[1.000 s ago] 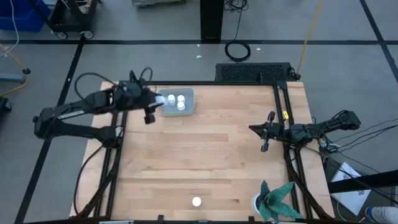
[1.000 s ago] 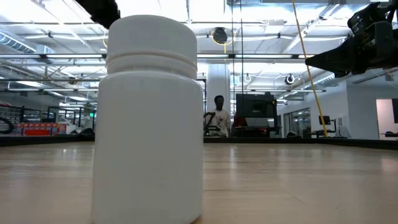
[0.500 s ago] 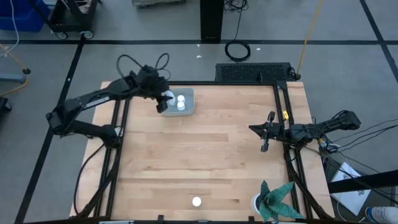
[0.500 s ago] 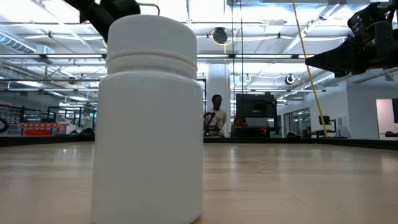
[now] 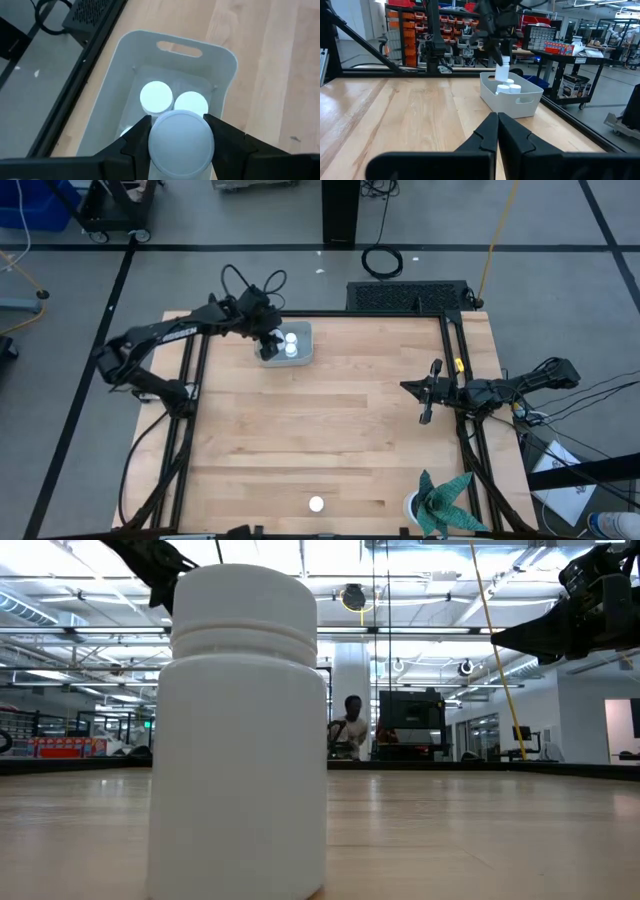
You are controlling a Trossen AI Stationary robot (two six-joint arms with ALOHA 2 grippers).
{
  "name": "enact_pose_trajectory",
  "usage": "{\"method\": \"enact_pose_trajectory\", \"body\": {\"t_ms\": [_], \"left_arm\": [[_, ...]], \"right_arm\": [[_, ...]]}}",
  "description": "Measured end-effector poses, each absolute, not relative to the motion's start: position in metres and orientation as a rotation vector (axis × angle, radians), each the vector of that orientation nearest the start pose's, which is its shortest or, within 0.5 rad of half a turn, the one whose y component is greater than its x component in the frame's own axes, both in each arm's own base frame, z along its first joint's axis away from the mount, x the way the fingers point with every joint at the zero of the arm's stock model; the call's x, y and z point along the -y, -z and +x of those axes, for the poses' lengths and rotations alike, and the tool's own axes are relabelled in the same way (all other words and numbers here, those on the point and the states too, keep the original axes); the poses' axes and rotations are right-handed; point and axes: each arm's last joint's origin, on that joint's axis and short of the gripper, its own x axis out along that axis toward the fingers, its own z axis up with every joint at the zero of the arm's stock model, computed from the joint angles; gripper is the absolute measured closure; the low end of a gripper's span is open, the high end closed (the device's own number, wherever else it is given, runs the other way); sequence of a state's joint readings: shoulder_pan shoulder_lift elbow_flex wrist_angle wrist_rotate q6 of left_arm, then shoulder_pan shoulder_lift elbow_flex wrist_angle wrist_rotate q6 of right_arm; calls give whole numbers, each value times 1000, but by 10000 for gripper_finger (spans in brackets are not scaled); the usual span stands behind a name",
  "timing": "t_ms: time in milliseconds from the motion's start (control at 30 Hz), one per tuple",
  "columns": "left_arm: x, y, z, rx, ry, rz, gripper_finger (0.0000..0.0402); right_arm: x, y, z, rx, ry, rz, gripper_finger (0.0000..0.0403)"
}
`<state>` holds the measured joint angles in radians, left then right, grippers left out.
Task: Pick and place pill bottles into a basket
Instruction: Put the white medicine bottle into the gray bin
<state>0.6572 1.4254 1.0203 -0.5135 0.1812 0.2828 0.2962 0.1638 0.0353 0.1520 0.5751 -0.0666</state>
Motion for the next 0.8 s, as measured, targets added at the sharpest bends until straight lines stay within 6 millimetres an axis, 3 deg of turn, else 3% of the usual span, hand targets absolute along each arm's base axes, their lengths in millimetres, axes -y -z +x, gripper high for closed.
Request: {"method": "enact_pose_trajectory", "body": {"t_ms": [367,567,800], "left_arm": [[-173,-242,232,-888,-284,-146,239],[-172,-209,218,-914,-319,-173,239],[-179,-192,208,-857,-372,-182,236]], "right_arm": [[-15,-177,102,12,280,-56,399],[-15,-177,102,12,279,-57,398],[-15,-177,102,12,279,-57,399]]}}
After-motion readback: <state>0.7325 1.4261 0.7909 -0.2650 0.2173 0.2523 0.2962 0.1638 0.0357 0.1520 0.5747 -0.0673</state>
